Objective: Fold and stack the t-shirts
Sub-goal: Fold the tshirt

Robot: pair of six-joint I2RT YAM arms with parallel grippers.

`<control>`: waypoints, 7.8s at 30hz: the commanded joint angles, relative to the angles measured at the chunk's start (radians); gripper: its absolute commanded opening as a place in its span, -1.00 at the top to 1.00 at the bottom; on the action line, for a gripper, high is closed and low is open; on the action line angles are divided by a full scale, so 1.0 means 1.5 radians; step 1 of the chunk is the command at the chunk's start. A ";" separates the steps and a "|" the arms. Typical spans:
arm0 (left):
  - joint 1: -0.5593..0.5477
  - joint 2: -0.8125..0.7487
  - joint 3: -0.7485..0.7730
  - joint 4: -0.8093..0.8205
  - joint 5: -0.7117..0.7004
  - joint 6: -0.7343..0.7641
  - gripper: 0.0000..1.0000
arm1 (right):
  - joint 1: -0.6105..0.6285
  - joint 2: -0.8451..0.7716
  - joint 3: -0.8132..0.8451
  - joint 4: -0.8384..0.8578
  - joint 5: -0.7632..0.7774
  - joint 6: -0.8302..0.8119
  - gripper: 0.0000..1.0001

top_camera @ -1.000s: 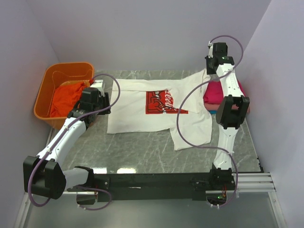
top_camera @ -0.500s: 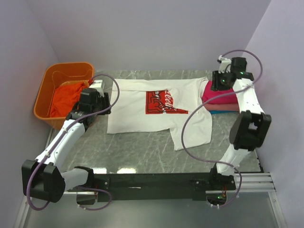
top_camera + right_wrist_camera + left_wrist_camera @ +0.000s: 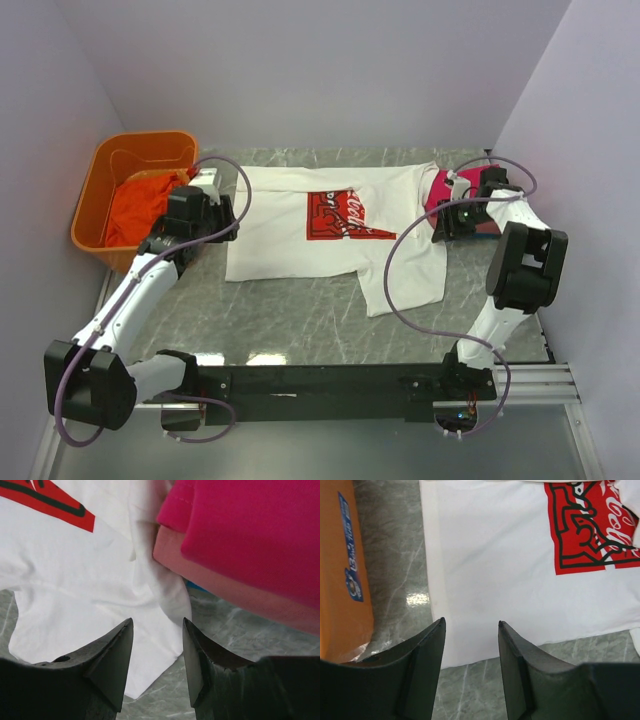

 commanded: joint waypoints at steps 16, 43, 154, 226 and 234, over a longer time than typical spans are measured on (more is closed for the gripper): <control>-0.154 -0.066 -0.212 -0.104 -0.184 -0.597 -0.11 | -0.007 -0.165 -0.102 0.013 -0.121 -0.075 -0.06; -0.142 0.155 -0.224 -0.021 -0.403 -0.798 0.95 | -0.011 -0.210 -0.151 -0.018 -0.169 -0.136 -0.07; -0.146 -0.322 -0.303 -0.215 -0.316 -0.793 0.99 | 0.259 -0.048 -0.187 0.034 0.001 -0.123 0.28; -0.144 -0.296 -0.315 -0.184 -0.299 -0.771 0.99 | 0.352 -0.055 -0.185 0.147 0.002 -0.802 -0.16; -0.145 -0.298 -0.313 -0.186 -0.299 -0.772 0.99 | 0.365 -0.050 -0.179 0.144 0.008 -0.797 -0.10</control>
